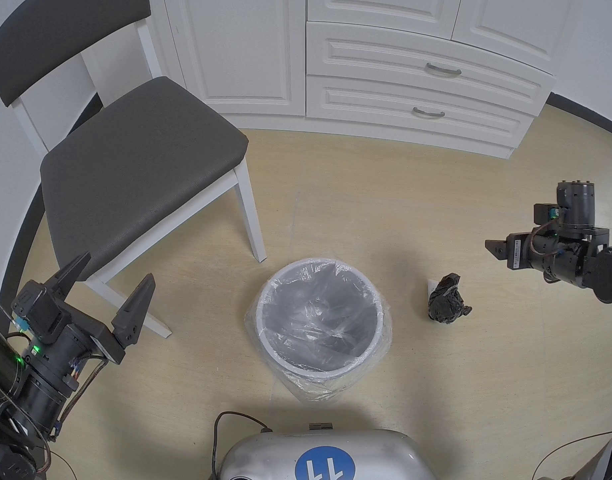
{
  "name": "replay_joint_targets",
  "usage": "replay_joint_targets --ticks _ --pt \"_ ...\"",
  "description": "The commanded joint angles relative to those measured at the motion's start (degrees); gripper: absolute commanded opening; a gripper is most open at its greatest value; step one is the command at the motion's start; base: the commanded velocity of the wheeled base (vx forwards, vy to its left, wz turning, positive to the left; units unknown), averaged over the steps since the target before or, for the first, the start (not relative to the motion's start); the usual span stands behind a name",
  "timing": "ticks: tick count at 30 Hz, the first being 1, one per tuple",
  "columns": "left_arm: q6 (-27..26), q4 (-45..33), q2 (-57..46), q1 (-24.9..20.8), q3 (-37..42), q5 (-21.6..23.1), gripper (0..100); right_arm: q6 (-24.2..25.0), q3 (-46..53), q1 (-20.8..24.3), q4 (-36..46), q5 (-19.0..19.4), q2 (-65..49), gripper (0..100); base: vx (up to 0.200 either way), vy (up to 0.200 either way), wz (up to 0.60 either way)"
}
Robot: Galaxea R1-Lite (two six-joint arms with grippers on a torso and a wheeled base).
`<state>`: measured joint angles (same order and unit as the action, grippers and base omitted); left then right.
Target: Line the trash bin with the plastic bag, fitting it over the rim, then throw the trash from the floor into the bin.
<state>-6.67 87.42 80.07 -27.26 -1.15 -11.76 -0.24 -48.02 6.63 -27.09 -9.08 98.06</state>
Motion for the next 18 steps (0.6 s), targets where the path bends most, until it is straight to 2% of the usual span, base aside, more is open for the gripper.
replay_joint_targets --ticks 1,7,8,11,18 --pt "-0.01 -0.32 -0.09 0.1 0.62 -0.1 100 -4.15 6.8 1.37 0.19 -0.76 -11.66 100 0.0 0.0 0.0" --pt "-0.01 -0.41 0.35 1.24 0.71 -0.1 100 -1.25 6.62 2.16 0.63 1.08 -8.15 100 0.0 0.0 0.0" --pt "-0.1 -0.32 0.09 1.24 0.79 -0.1 100 3.5 4.78 2.33 0.98 0.47 -6.04 100 0.0 0.0 0.0" --pt "-0.28 -0.41 0.0 1.24 1.06 -0.1 100 7.1 3.37 2.33 0.37 0.47 -3.93 100 0.0 0.0 0.0" --pt "-1.68 -0.41 1.32 1.24 1.15 -0.1 100 7.8 1.35 2.42 0.72 0.03 -3.14 100 0.0 0.0 0.0"
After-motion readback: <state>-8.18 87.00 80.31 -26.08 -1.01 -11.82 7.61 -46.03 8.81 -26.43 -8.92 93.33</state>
